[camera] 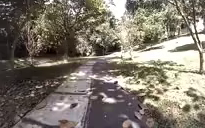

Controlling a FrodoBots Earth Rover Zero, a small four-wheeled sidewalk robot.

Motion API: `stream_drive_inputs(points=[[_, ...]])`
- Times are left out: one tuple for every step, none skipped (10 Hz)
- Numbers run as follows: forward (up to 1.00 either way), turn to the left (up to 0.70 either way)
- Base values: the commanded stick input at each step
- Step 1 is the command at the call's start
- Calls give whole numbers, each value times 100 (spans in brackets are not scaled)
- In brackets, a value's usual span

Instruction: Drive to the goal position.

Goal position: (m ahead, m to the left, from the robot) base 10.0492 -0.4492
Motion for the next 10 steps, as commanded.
stream_drive_inputs(points=[[50,0],[69,0],[70,0],[70,0],[70,0],[70,0],[70,0],[70,0],[70,0],[70,0]])
